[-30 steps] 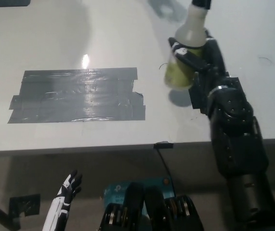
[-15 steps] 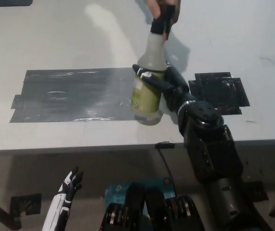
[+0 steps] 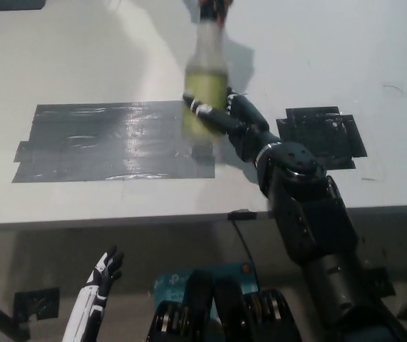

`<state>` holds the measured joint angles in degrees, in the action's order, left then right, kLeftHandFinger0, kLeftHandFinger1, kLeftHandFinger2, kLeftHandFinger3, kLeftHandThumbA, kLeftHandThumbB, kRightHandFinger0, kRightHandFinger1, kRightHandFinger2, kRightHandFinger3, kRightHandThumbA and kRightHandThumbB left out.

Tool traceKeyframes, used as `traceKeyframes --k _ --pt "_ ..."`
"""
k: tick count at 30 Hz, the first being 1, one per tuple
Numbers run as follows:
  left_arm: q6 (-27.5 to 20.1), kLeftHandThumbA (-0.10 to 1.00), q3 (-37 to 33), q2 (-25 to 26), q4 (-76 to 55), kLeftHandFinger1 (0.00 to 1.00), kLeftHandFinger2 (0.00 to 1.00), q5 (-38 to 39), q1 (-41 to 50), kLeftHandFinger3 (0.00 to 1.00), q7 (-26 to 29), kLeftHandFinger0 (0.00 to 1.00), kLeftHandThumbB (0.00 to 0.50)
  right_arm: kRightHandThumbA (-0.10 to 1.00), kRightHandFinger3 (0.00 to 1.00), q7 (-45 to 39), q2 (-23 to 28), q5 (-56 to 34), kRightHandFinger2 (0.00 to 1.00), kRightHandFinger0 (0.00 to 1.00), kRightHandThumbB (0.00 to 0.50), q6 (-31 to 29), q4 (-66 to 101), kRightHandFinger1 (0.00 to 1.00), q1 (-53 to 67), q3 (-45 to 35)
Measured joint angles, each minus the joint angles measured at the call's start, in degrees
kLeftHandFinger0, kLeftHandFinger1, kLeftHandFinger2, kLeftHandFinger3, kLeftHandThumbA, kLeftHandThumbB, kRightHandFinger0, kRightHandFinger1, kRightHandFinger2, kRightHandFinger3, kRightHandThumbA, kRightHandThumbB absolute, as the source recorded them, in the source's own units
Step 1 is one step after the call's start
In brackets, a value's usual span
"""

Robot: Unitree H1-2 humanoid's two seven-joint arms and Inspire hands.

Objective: A spray bottle is kept on the black marked spot on the table infront of the robot and the robot extends its right arm to pick it up and hands it to a person

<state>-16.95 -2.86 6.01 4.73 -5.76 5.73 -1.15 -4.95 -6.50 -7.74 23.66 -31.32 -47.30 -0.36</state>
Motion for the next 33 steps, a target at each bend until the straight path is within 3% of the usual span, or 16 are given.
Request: traceKeyframes --k 3,5,7,9,11,12,14,20,22,26,31,33 --pt "0.1 1.0 -0.1 0.0 0.0 1.0 1.0 0.0 0.0 1.0 0.0 1.0 0.381 0.59 1.0 -2.7 1.7 -0.6 1.0 1.0 0.5 0.2 3.9 1.0 2.1 1.8" --pt "0.1 1.0 -0.1 0.0 0.0 1.0 1.0 0.0 0.0 1.0 0.0 1.0 0.38 0.73 1.0 -4.5 3.2 -0.9 1.0 1.0 0.5 0.3 8.5 1.0 4.2 2.7" --pt "0.1 1.0 -0.1 0.0 0.0 1.0 1.0 0.0 0.0 1.0 0.0 1.0 0.384 0.71 1.0 -5.8 4.6 -1.2 1.0 1.0 0.498 0.4 12.8 1.0 5.7 2.9" --pt "0.1 1.0 -0.1 0.0 0.0 1.0 1.0 0.0 0.0 1.0 0.0 1.0 0.383 0.81 1.0 -6.3 5.7 -1.5 1.0 1.0 0.479 0.5 16.2 1.0 6.9 2.9" --pt "0.1 1.0 -0.1 0.0 0.1 1.0 1.0 0.0 0.0 1.0 0.0 1.0 0.381 0.87 1.0 -6.9 7.8 -1.6 1.0 1.0 0.491 0.6 21.5 1.0 9.2 2.9" --pt "0.1 1.0 -0.1 0.0 0.1 1.0 1.0 0.0 0.0 1.0 0.0 1.0 0.383 0.88 1.0 -7.0 8.4 -1.6 1.0 1.0 0.455 0.6 22.8 1.0 9.9 3.0" --pt "0.1 1.0 -0.1 0.0 0.1 1.0 1.0 0.0 0.0 1.0 0.0 1.0 0.383 0.85 1.0 -7.0 9.1 -1.5 1.0 1.0 0.432 0.6 24.5 1.0 10.7 3.0" --pt "0.2 1.0 -0.1 -0.1 0.2 1.0 1.0 0.0 0.0 1.0 0.0 1.0 0.38 0.89 1.0 -7.4 15.0 -1.3 1.0 1.0 0.45 0.9 38.8 1.0 20.6 3.0" --pt "0.2 1.0 0.0 -0.1 0.3 1.0 1.0 0.0 0.0 1.0 0.0 1.0 0.366 0.85 1.0 -7.5 16.2 -1.3 1.0 1.0 0.394 0.9 42.7 1.0 23.8 3.0" --pt "0.1 1.0 0.0 -0.1 0.4 1.0 1.0 0.0 0.0 1.0 0.0 1.0 0.367 0.83 1.0 -7.5 17.7 -0.5 1.0 1.0 0.366 -0.5 51.0 1.0 33.1 3.6" --pt "0.1 1.0 0.0 -0.1 1.1 1.0 1.0 0.0 0.2 1.0 0.0 1.0 0.372 0.91 1.0 -7.4 17.5 0.9 1.0 1.0 0.35 -4.5 54.2 1.0 45.0 4.6" --pt "0.1 1.0 0.0 -0.1 1.5 1.0 1.0 0.0 0.2 1.0 0.0 1.0 0.372 0.9 1.0 -7.2 17.4 1.5 1.0 1.0 0.318 -5.9 53.5 1.0 47.5 4.7"
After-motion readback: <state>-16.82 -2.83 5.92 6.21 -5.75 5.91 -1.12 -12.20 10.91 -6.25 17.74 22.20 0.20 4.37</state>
